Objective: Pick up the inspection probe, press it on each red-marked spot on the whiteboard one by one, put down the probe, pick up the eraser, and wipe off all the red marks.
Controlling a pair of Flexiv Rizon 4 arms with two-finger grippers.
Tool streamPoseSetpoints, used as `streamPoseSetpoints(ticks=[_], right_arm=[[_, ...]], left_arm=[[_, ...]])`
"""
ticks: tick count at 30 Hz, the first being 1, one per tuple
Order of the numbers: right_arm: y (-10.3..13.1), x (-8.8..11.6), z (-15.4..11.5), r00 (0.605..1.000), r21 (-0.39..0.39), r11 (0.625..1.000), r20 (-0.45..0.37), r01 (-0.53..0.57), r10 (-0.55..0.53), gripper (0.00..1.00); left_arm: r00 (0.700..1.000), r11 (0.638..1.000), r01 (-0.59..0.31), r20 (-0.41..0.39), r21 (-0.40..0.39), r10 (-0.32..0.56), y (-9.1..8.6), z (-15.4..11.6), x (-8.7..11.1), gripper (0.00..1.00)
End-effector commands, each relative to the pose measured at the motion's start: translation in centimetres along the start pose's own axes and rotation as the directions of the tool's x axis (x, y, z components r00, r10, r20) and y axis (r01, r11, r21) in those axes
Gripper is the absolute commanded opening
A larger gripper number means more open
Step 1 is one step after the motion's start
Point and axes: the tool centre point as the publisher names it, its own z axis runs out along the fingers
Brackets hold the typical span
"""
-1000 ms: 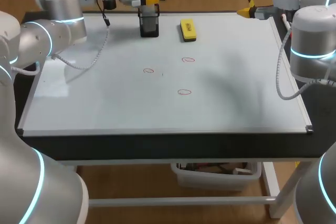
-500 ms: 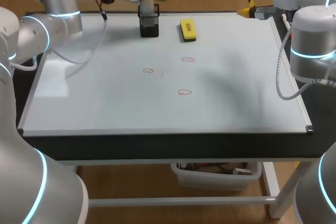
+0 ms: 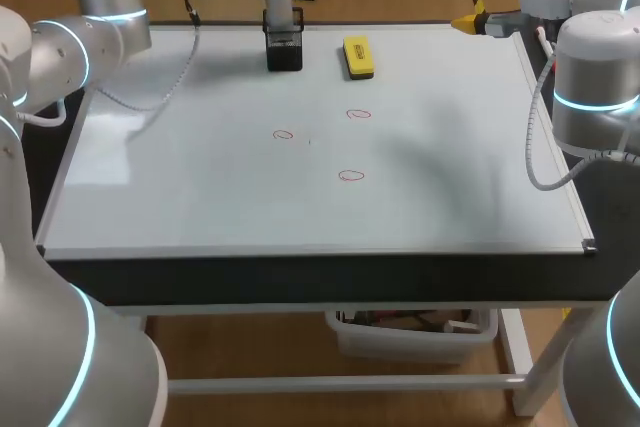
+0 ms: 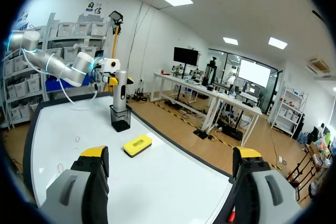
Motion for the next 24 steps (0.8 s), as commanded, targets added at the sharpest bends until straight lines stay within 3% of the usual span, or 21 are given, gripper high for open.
streamPoseSetpoints(ticks=[1,12,24], right_arm=[[0.0,0.0,0.0,1.000,0.003,1.000,-0.001,0.000,0.000,1.00],[0.0,0.0,0.0,1.000,0.003,1.000,-0.001,0.000,0.000,1.00],[0.0,0.0,0.0,1.000,0.003,1.000,-0.001,0.000,0.000,1.00]], left_arm=[[0.996,1.000,0.003,-0.092,-0.006,-0.004,-0.9,0.2,-0.7,0.00],[0.993,1.000,-0.024,-0.113,-0.015,0.023,-3.0,0.3,-0.1,0.00],[0.993,0.999,-0.035,-0.113,-0.024,0.032,-4.8,-1.3,1.0,0.00]])
